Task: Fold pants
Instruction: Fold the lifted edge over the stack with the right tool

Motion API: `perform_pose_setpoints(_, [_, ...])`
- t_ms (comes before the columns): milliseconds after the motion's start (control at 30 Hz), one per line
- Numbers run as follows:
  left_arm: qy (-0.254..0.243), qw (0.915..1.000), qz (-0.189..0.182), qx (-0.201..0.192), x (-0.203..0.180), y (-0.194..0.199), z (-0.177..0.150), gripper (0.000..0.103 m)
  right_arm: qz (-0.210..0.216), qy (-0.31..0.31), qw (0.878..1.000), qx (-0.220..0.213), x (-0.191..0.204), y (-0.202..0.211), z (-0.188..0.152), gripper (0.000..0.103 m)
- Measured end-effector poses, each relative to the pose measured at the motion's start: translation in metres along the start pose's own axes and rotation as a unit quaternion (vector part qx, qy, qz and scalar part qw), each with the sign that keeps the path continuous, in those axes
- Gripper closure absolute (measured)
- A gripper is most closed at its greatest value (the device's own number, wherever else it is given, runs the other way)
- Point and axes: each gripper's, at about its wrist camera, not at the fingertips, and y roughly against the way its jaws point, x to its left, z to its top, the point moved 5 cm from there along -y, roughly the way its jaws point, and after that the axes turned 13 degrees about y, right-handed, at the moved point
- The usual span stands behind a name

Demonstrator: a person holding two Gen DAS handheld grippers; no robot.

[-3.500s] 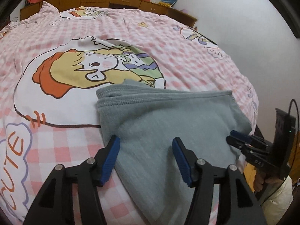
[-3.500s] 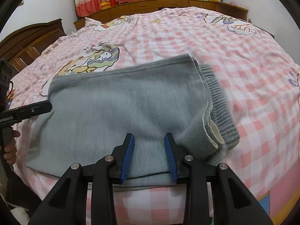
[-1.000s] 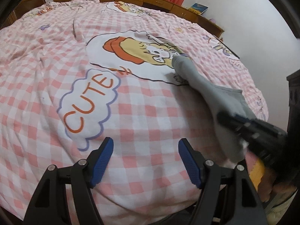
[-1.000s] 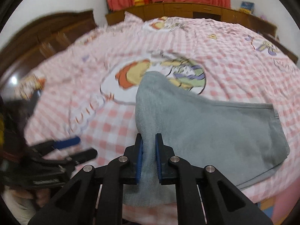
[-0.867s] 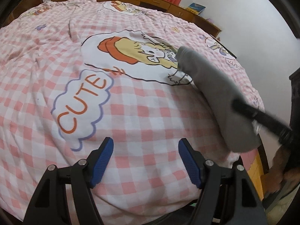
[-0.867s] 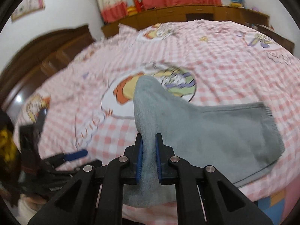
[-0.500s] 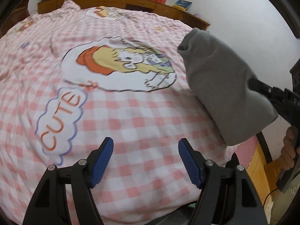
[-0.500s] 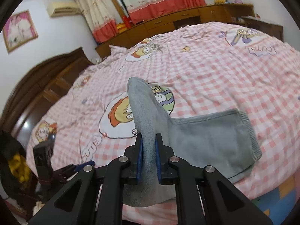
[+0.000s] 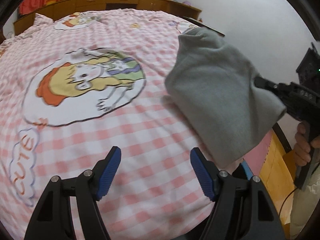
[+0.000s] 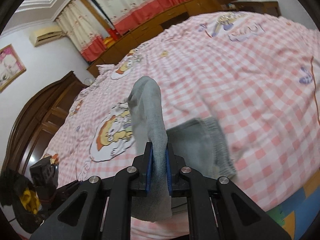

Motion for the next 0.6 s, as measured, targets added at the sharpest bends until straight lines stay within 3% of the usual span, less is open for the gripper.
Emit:
perform_pose_setpoints(100, [-0.005, 0.9998, -0.017, 0.009, -0.017, -0.011, 0.005, 0.028, -0.010, -0.020, 1.000, 0.015, -0.027, -0.011, -0.006, 0.089])
perform_pose_setpoints(200, [-0.019, 0.9995, -0.021, 0.013, -0.033, -0.021, 0.010, 0.028, -0.057, -0.035, 0.997, 0.047, -0.057, -0.023, -0.010, 0.088])
perform_pose_setpoints(300, [-0.031, 0.9989, -0.029, 0.020, -0.051, -0.032, 0.015, 0.028, -0.092, -0.030, 0.994, 0.047, -0.069, -0.012, -0.006, 0.088])
perform_pose_setpoints(433, [-0.051, 0.9970, -0.050, 0.029, -0.072, -0.041, 0.018, 0.028, -0.093, 0.023, 0.995, 0.035, -0.051, 0.013, 0.000, 0.088])
perform_pose_setpoints(533, [-0.069, 0.9956, -0.057, 0.026, -0.087, -0.047, 0.020, 0.029, -0.062, 0.090, 0.993, 0.034, -0.020, 0.021, -0.002, 0.088])
perform_pose_setpoints(600, [-0.074, 0.9944, -0.070, 0.026, -0.096, -0.052, 0.020, 0.036, -0.044, 0.119, 0.991, 0.049, -0.006, 0.016, -0.011, 0.088])
